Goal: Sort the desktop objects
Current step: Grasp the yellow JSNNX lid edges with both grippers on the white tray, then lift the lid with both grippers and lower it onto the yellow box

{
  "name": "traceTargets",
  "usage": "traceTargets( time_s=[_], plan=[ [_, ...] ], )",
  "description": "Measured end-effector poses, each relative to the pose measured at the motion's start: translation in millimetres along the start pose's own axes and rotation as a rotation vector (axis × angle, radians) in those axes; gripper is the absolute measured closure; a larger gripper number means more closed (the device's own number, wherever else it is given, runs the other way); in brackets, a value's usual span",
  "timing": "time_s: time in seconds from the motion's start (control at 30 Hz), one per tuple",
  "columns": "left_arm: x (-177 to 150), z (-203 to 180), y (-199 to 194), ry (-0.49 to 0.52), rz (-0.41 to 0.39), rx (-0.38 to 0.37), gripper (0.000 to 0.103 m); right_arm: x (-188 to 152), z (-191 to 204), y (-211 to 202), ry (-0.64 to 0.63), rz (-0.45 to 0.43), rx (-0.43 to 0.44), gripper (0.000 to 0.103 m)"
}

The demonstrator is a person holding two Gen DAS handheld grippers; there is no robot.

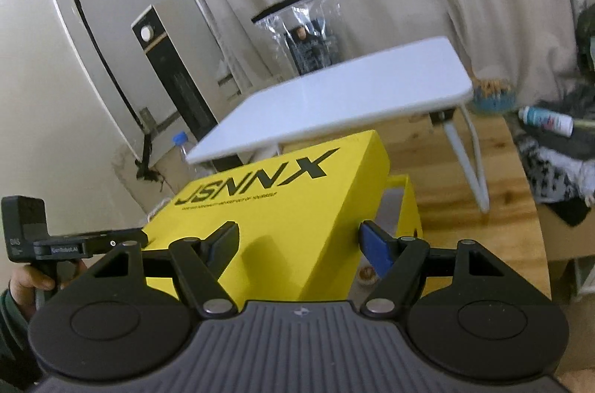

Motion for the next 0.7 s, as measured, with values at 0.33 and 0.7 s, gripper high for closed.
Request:
traceTargets(
  time_s=[0.33, 0.7],
  plan=[
    [20.5, 9.0, 40.2, 0.025, -0.007, 0.043, 0.032, 1.1, -19.0, 37.7, 0.000, 0.033, -0.044, 0.029],
    [12.6, 19.7, 76.2, 0.039, 0.052, 0.070, 0.033, -5.7, -45.2, 82.3, 0.011, 0.096, -0.082, 0.029]
  ],
)
Point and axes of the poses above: each gripper's, at about its wrist camera, not at the fingertips, and y roughly the way its jaws point, z to its left, x to its top, the point moved 8 cm from there along y, roughly the way its jaws point, and after that the axes turned 8 degrees about -y, right-handed, at the moved point
